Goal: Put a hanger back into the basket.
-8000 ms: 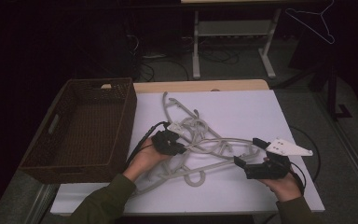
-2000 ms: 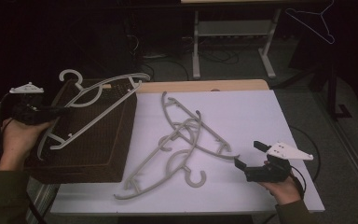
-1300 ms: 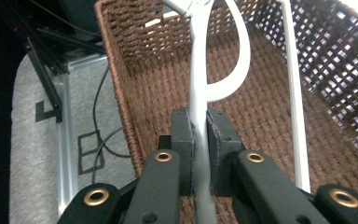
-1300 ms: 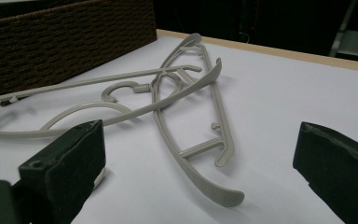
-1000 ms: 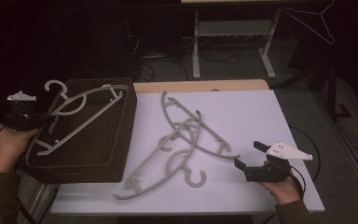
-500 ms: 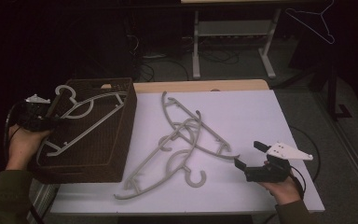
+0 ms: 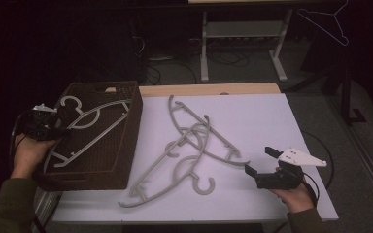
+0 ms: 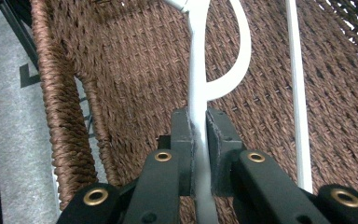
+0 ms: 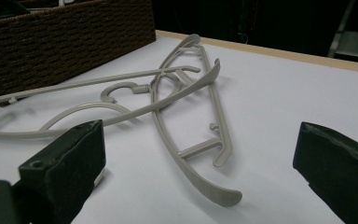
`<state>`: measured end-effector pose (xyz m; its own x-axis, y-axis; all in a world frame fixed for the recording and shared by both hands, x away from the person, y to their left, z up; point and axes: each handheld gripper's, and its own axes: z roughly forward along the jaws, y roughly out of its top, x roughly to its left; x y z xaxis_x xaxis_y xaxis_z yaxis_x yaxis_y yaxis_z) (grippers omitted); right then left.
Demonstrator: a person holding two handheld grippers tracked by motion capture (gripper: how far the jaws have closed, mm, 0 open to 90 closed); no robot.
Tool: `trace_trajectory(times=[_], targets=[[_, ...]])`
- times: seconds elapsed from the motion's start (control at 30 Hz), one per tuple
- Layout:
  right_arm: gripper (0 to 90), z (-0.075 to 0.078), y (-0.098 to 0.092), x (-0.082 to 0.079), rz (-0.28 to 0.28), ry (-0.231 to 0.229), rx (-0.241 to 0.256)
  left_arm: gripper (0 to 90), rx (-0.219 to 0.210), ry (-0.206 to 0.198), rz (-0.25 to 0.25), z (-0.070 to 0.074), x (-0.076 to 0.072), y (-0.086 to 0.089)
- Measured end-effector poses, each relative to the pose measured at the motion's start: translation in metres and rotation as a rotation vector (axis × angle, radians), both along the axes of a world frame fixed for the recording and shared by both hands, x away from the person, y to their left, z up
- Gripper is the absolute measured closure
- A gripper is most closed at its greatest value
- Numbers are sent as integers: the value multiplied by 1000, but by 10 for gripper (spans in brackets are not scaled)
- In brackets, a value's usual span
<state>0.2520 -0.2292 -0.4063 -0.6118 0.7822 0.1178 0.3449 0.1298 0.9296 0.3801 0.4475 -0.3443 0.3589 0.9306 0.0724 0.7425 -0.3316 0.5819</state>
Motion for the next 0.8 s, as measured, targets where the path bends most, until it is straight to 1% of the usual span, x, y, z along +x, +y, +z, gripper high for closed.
trace_trajectory(times=[0.03,0.1,0.13,0.17,0.2,0.23,0.27,0.33,0.37,0.4,0.43,0.47,0.53,0.57,0.6,0.67,0.73,0.77,0.8], targets=[[19,0,0,0,1,-2,-1,819,-2,5,-2,0,0,0],[19,0,0,0,0,-2,1,812,0,4,-3,0,0,0],[19,0,0,0,1,-2,3,791,-16,-4,0,0,0,1],[19,0,0,0,0,-3,0,740,-21,-9,1,1,-1,1],[19,0,0,0,0,-3,0,707,-21,-9,1,1,-1,1],[19,0,0,0,-1,-3,1,707,-29,-10,2,2,-1,2],[19,0,0,0,-3,-1,3,659,-44,-15,-8,4,-2,2],[19,1,0,0,-1,-2,4,620,-62,-23,-12,6,-3,2],[19,1,0,-1,-1,-1,4,596,-78,-31,-13,7,-4,1],[19,1,0,-1,-1,-1,4,576,-78,-31,-13,7,-4,1],[19,1,0,0,-1,-1,3,550,-113,-46,-23,10,-4,1],[19,1,1,-1,-1,0,4,526,-125,-54,-27,11,-5,0],[19,1,1,-1,-1,1,4,483,-145,-73,-36,14,-5,-3],[19,1,1,-1,0,0,3,449,-145,-73,-36,14,-5,-3],[19,1,1,-1,0,1,3,437,-176,-85,-47,17,-6,-7],[19,1,1,-1,1,4,0,400,-195,-96,-69,20,-6,-11],[19,1,2,-1,0,9,-1,370,-215,-103,-102,23,-7,-19],[19,1,2,-1,0,8,-1,355,-215,-103,-102,23,-7,-19],[19,1,2,-1,2,8,-3,339,-232,-114,-123,26,-7,-26]])
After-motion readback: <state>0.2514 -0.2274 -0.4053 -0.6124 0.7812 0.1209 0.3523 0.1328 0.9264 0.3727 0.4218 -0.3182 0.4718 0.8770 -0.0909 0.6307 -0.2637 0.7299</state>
